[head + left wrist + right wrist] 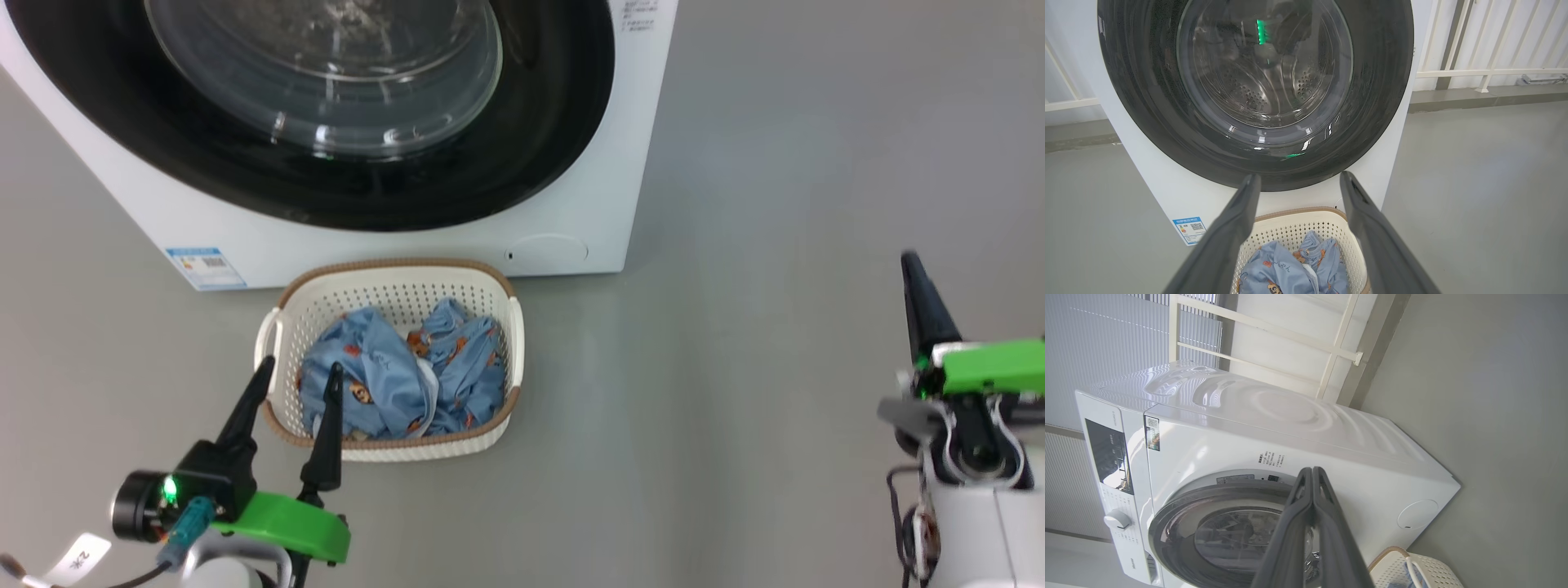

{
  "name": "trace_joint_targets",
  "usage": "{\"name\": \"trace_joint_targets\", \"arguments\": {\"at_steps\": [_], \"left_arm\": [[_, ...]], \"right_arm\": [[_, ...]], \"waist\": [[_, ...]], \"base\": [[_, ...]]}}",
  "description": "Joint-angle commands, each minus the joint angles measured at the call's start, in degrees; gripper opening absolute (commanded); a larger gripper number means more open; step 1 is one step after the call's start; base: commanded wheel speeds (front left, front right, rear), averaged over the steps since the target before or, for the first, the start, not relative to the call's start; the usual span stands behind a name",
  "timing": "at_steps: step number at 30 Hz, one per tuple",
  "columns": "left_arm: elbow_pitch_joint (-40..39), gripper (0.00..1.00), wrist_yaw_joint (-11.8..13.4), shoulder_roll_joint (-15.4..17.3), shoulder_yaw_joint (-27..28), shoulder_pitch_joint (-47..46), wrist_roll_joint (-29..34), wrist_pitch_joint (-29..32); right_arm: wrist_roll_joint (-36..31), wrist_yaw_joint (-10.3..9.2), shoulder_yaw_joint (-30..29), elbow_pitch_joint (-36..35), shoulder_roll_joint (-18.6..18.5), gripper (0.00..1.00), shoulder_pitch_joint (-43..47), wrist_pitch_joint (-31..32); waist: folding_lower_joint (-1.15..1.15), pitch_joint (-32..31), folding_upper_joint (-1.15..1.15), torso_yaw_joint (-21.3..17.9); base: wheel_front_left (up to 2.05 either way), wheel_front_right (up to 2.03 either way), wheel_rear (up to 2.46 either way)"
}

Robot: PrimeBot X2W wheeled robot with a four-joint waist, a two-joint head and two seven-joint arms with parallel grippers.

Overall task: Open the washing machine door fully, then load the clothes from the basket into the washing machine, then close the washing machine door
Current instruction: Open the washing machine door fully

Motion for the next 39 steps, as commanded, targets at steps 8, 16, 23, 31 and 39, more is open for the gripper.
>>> {"name": "trace_joint_targets", "arguments": {"at_steps": [8, 16, 23, 31, 39], "left_arm": [[-2.9, 1.00, -0.3, 0.8, 0.3, -4.9, -0.6, -0.7], [-4.1, 1.00, -0.1, 0.7, -1.0, -7.8, -1.6, -0.7], [-4.8, 1.00, 0.5, 0.7, -2.5, -10.1, -2.7, -0.7], [-5.4, 1.00, 1.1, 0.7, -3.9, -12.3, -3.8, -0.7], [-5.9, 1.00, 1.4, 0.7, -4.9, -14.4, -4.4, -0.7]], "right_arm": [[11.1, -0.06, -2.4, 6.8, -0.9, 0.00, -15.1, 8.4], [12.7, -0.06, -1.1, 14.4, -4.0, 0.00, -29.7, 14.7], [12.0, -0.06, 1.2, 21.0, -5.5, 0.00, -41.5, 19.4], [9.6, -0.06, 3.3, 27.9, -5.9, 0.00, -53.9, 20.8], [5.7, -0.06, 6.1, 33.3, -5.9, 0.00, -63.1, 20.5]], "waist": [[0.00, 7.4, 0.00, 2.9], [0.00, 12.4, 0.00, 5.0], [0.00, 16.0, 0.00, 6.8], [0.00, 19.9, 0.00, 8.2], [0.00, 22.9, 0.00, 9.6]], "base": [[0.00, 0.00, 0.00], [0.00, 0.00, 0.00], [0.00, 0.00, 0.00], [0.00, 0.00, 0.00], [0.00, 0.00, 0.00]]}}
